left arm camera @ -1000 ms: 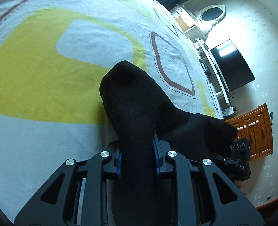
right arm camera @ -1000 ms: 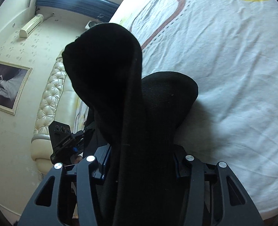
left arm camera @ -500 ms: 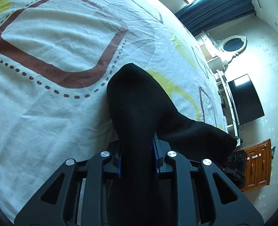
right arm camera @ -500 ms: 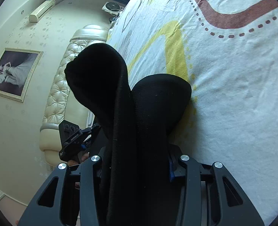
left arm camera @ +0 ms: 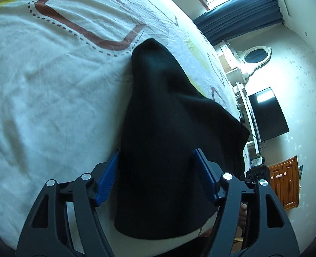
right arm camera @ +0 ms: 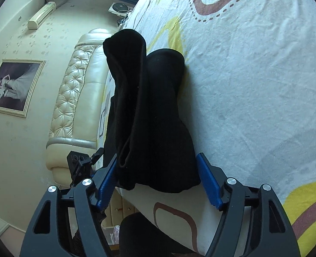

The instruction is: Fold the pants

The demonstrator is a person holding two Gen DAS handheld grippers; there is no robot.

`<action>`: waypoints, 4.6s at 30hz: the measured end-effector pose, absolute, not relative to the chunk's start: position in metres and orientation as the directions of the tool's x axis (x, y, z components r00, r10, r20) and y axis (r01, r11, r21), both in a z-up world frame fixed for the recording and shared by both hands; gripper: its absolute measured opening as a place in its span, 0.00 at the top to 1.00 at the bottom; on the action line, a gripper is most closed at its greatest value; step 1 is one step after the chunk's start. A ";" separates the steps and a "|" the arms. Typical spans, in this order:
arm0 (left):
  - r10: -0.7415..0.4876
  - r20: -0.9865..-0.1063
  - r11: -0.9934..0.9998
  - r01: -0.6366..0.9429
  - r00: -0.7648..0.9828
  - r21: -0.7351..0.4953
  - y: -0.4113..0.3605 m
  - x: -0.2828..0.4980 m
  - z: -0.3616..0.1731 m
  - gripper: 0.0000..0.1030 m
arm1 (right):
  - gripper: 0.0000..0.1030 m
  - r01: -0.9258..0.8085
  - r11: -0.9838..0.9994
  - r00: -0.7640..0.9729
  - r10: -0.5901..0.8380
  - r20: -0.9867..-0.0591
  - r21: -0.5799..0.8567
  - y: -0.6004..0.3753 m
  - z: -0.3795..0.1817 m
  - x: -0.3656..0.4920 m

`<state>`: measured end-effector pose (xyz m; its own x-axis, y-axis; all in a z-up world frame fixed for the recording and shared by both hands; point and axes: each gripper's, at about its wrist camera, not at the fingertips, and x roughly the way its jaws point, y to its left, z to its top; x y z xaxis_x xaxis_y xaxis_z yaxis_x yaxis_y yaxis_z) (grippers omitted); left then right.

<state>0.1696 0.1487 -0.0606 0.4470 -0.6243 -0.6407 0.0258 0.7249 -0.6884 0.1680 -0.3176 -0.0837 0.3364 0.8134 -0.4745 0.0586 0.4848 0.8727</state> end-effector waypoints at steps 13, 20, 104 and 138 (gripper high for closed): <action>-0.547 -0.694 0.807 0.078 0.468 -0.585 0.131 0.153 -0.066 0.52 | 0.62 0.072 0.540 0.365 0.768 -0.526 0.838 -0.299 -0.078 0.169; -0.525 -0.715 0.824 0.066 0.461 -0.562 0.131 0.148 -0.055 0.61 | 0.66 0.069 0.527 0.390 0.768 -0.509 0.847 -0.298 -0.066 0.165; -0.104 -0.731 0.994 0.036 0.674 -0.108 0.070 0.016 -0.010 0.03 | 0.27 0.019 0.983 0.580 0.139 -0.802 0.184 -0.214 -0.024 0.050; -0.065 -0.734 0.998 0.041 0.676 -0.050 0.064 0.016 -0.008 0.03 | 0.27 0.001 0.982 0.562 0.156 -0.812 0.190 -0.211 -0.027 0.050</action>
